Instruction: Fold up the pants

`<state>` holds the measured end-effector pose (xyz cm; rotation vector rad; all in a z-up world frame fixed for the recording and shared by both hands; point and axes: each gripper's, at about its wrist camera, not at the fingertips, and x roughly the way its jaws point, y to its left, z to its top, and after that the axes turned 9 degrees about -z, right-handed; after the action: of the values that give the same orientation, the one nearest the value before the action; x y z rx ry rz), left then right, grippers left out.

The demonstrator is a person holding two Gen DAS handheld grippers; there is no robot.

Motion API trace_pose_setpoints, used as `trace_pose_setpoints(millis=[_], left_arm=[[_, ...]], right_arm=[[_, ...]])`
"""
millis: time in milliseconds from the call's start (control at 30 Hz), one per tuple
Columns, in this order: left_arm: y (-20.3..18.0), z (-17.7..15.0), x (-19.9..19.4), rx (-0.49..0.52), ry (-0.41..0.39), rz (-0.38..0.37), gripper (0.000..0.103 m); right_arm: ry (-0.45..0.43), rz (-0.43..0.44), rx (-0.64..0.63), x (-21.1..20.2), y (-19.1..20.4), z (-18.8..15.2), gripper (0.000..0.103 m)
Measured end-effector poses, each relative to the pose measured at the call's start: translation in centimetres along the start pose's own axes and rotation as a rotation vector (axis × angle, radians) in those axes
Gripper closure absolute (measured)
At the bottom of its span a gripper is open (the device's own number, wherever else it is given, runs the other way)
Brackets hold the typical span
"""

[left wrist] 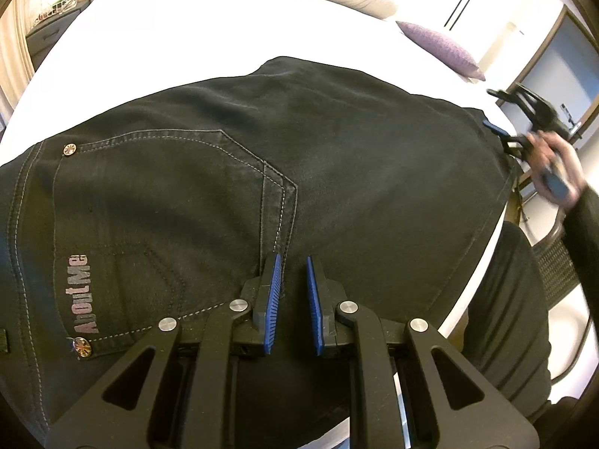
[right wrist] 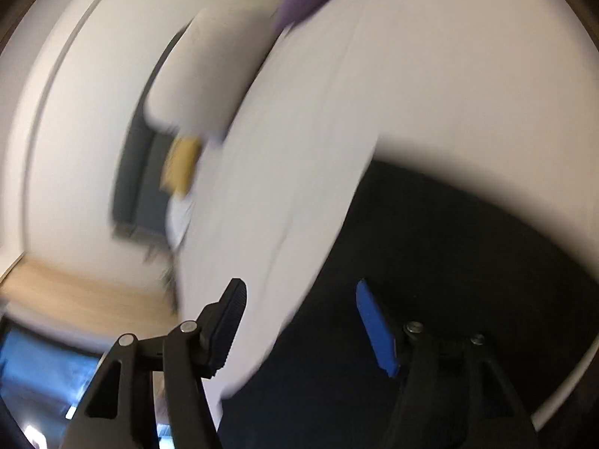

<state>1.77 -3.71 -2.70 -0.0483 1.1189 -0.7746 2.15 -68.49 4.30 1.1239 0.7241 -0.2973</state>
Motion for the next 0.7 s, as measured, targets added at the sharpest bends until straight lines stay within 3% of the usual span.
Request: trace_pose_setpoints(millis=[67,133,167,267,333,433,533,633,667,700], left_arm=[[-0.2,0.1,0.2,0.002,0.007,0.005,0.089],[-0.4,0.3,0.3,0.002,0.012,0.007,0.089],[-0.4,0.4,0.4,0.002,0.014,0.008,0.089],[-0.7,0.8,0.4,0.004,0.02,0.014,0.089],[-0.7,0.8,0.5,-0.003,0.014,0.017,0.089],[-1.0,0.6,0.6,0.002,0.009,0.032,0.089],[-1.3,0.7,0.7,0.007,0.014,0.044,0.089],[-1.6,0.9,0.6,0.004,0.014,0.05,0.089],[-1.7,0.9,0.4,0.002,0.015,0.056,0.089],[-1.9,0.9,0.2,0.001,0.016,0.062,0.089]], right_arm=[[0.068,0.031,-0.012,0.9,0.3,-4.5,0.039],[0.096,0.009,-0.036,1.6,-0.6,-6.4,0.06],[0.091,-0.015,-0.044,2.2,-0.8,-6.8,0.075],[0.109,0.013,0.077,3.6,-2.9,-4.1,0.103],[0.059,-0.005,0.114,3.8,-4.7,-0.4,0.103],[0.014,-0.066,0.093,4.5,-3.7,3.6,0.103],[-0.046,-0.175,0.015,4.7,-2.9,5.7,0.103],[-0.09,-0.206,0.037,4.7,-3.1,6.8,0.103],[-0.143,-0.254,0.041,3.4,-3.0,7.1,0.101],[-0.195,-0.31,0.037,1.9,-3.3,7.5,0.083]])
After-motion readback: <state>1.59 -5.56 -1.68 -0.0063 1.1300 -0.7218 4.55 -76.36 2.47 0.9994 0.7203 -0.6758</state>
